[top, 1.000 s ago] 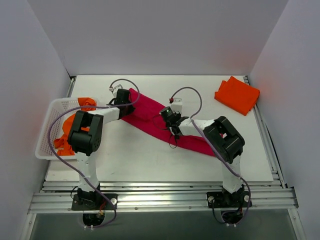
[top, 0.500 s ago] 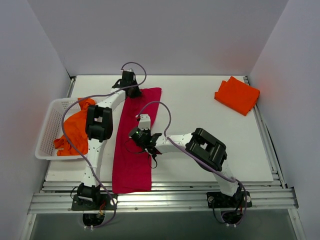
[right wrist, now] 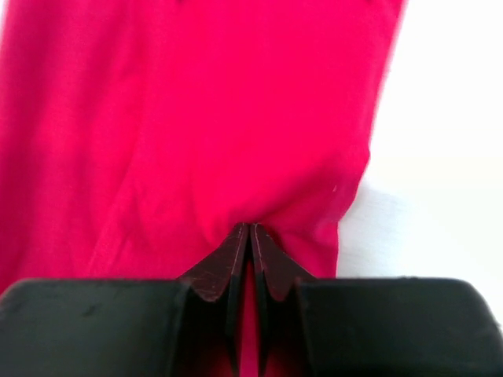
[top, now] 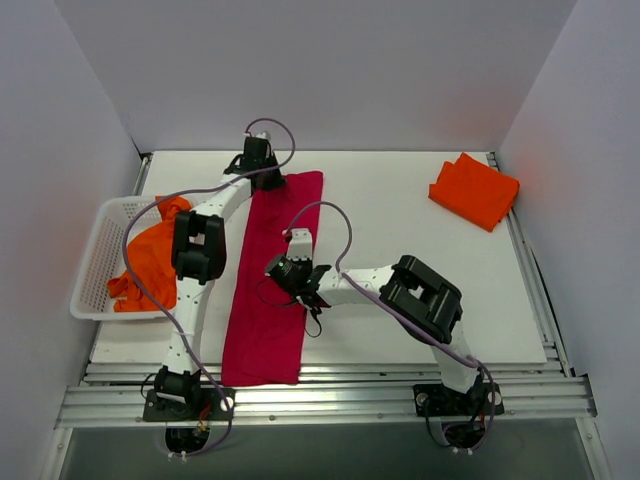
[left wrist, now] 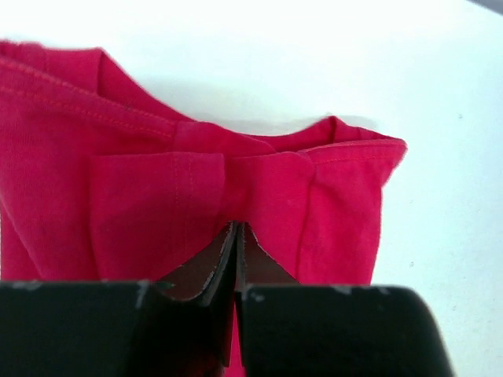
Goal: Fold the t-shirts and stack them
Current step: Rotate the tshirt 90 degrees
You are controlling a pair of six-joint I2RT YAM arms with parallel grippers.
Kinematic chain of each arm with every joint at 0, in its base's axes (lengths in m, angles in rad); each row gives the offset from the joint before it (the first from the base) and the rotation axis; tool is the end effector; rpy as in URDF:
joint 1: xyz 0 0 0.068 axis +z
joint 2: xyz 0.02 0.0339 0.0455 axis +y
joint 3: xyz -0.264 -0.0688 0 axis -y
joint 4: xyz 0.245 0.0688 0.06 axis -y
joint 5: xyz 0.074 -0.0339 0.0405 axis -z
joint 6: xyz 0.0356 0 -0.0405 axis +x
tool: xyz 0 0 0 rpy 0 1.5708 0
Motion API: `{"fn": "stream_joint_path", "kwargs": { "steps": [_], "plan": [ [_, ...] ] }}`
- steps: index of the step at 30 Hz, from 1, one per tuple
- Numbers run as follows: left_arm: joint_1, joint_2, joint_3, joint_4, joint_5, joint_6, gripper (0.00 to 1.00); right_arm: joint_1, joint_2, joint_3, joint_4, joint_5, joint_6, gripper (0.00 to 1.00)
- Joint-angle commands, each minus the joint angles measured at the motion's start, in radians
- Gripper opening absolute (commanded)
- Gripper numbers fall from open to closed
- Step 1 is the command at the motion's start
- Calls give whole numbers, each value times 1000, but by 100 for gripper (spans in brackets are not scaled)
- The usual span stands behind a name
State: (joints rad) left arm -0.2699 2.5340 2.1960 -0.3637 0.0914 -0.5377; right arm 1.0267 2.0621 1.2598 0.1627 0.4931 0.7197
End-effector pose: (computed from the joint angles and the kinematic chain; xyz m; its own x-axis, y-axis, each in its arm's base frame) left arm 0.5498 -0.1555 0.1689 -0.7048 -0.3342 -0.6258 -0.0329 0.8965 -0.4418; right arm 0.2435 0.3699 0.1489 -0.5995 0.1307 -0.7896 -0.2153 0.9239 0.3164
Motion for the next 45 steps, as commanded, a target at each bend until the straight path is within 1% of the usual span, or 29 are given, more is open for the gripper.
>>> {"fn": "stream_joint_path", "kwargs": {
  "steps": [1,4,5,8,11,13,14,15,16,17,18,19,20,21,22,23,24,25,26,27,28,29,30,31,33,34,38,40,45],
  "plan": [
    [12,-121,-2,158,42,31,13,-16,-48,-63,-262,116,18,5],
    [17,-155,60,163,50,59,35,-24,-82,-63,-290,137,11,5],
    [20,-171,79,160,59,65,48,-25,-89,-57,-310,153,11,5],
    [32,-224,122,143,76,90,64,-13,-135,-46,-327,163,6,7],
    [43,-291,108,169,76,91,68,4,-172,-20,-366,174,-5,11],
    [51,-342,100,169,74,96,69,9,-203,15,-391,206,-11,14],
    [51,-365,78,167,55,97,69,9,-215,24,-402,216,-16,16],
    [52,-389,53,175,48,97,69,7,-227,45,-404,229,-34,25],
    [54,-449,19,190,45,93,69,6,-247,59,-405,242,-43,40],
    [54,-486,-20,203,31,88,69,3,-256,72,-405,254,-54,45],
    [54,-523,-123,235,25,79,69,-16,-266,97,-396,262,-87,52],
    [54,-603,-186,259,21,58,69,-31,-266,108,-381,254,-109,64],
    [54,-648,-255,284,12,48,69,-52,-263,121,-349,236,-127,68],
    [54,-693,-409,343,7,36,69,-106,-249,133,-330,208,-147,71],
    [52,-784,-492,398,5,12,69,-134,-237,159,-310,150,-188,75],
    [52,-834,-578,481,1,2,69,-160,-224,174,-275,127,-206,76],
    [51,-877,-743,515,-5,-8,69,-187,-191,194,-259,104,-216,76],
    [49,-961,-821,549,-10,-37,69,-233,-174,226,-202,38,-248,71],
    [47,-1003,-893,610,-13,-42,69,-253,-156,239,-175,-3,-267,65],
    [43,-1036,-1017,624,-28,-60,68,-273,-108,257,-143,-43,-278,49],
    [37,-1101,-1068,637,-32,-61,68,-305,-77,306,-125,-101,-285,19],
    [29,-1130,-1113,643,-30,-54,66,-319,-48,335,-109,-126,-299,12],
    [17,-1158,-1155,643,-47,-53,66,-332,19,369,-109,-154,-308,3],
    [9,-1214,-1241,646,-50,-44,66,-344,56,403,-107,-183,-316,0],
    [-14,-1297,-1318,648,-82,-42,65,-366,148,496,-109,-258,-328,0],
    [-18,-1319,-1394,654,-88,-44,65,-370,177,522,-101,-284,-330,0],
    [-34,-1409,-1515,661,-163,-51,63,-379,312,639,-86,-364,-309,0],
    [-41,-1436,-1539,655,-194,-59,62,-381,354,673,-91,-370,-298,0],
    [-48,-1456,-1588,667,-205,-73,60,-405,455,751,-104,-370,-270,0]
  ]
}}
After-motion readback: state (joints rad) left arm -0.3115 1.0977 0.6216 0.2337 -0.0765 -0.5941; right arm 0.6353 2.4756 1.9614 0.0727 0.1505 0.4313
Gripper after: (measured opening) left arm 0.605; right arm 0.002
